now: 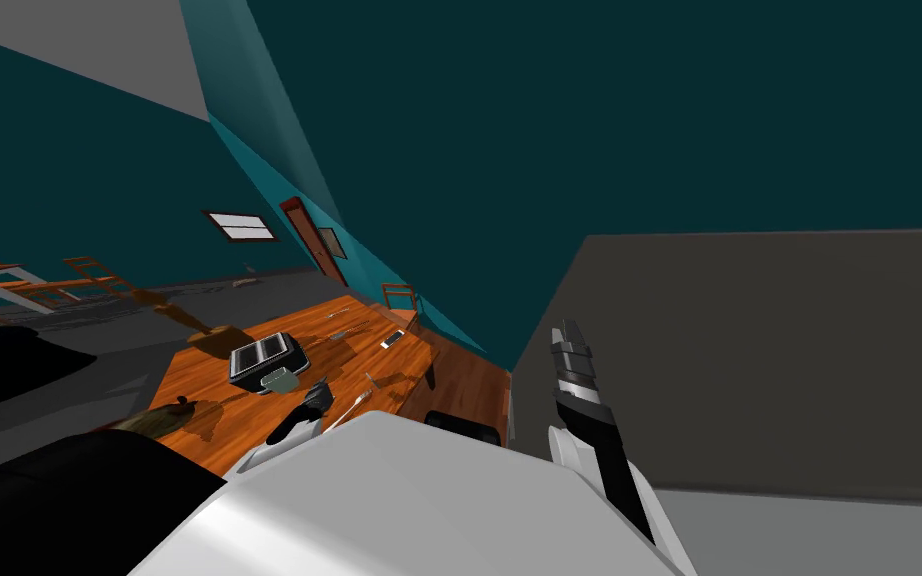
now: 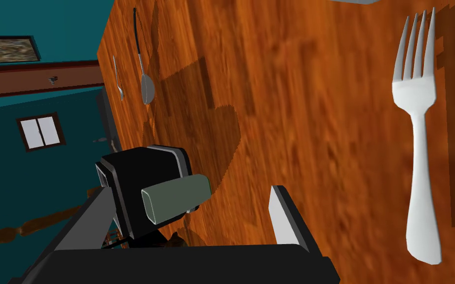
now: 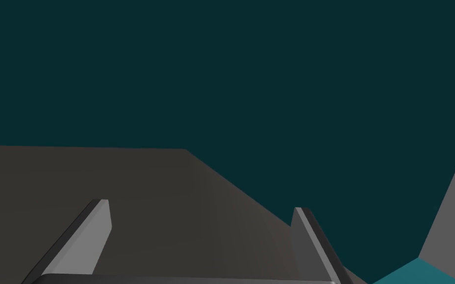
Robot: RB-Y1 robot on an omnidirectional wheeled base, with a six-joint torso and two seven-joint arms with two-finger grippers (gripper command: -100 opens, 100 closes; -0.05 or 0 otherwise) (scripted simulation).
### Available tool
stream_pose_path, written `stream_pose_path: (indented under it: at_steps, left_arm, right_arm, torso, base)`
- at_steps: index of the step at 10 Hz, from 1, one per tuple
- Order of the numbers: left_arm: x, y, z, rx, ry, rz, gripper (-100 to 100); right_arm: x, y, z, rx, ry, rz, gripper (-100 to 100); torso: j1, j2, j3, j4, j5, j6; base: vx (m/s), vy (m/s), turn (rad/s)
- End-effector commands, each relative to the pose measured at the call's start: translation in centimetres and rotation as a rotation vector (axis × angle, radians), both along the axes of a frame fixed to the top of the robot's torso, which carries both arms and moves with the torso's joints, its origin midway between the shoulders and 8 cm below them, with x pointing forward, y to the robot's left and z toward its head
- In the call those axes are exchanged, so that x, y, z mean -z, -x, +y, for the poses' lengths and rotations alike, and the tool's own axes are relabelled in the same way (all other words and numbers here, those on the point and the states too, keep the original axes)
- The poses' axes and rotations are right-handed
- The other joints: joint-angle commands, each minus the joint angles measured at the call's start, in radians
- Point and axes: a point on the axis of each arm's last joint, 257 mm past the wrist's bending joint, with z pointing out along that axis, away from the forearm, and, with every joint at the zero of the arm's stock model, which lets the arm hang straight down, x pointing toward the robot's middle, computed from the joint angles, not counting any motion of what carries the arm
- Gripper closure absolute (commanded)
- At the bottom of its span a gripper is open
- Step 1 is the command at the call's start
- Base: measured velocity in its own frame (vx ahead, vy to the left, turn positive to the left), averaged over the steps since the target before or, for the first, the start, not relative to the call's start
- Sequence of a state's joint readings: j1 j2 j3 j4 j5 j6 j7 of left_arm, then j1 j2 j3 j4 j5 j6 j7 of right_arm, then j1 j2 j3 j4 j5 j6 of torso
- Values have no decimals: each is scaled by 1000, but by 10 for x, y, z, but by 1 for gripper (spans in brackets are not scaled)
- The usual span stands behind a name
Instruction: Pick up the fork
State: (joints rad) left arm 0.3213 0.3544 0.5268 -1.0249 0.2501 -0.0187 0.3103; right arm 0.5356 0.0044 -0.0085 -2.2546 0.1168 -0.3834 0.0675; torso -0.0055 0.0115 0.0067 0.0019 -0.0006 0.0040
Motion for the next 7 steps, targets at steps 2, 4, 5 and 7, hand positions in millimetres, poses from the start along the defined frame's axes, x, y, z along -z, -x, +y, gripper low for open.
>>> stream_pose_path:
  at_steps: [2, 4, 5, 7]
  left_arm:
    - [0, 1, 1, -2, 2, 2, -100]
    - [0, 1, 1, -2, 2, 2, -100]
    - [0, 1, 1, -2, 2, 2, -100]
    - [0, 1, 1, -2, 2, 2, -100]
  right_arm:
    - [0, 0, 0, 0, 0, 0, 0]
    - [0, 0, 0, 0, 0, 0, 0]
    - [0, 0, 0, 0, 0, 0, 0]
    - [0, 0, 0, 0, 0, 0, 0]
  torso:
    - [0, 0, 0, 0, 0, 0]
    - [0, 1, 0, 0, 0, 0]
    - [0, 0, 0, 0, 0, 0]
    - [0, 1, 0, 0, 0, 0]
  base:
    - [-3, -1, 9]
    - [-6, 2, -23]
    - [0, 0, 0]
    - [-8, -2, 27]
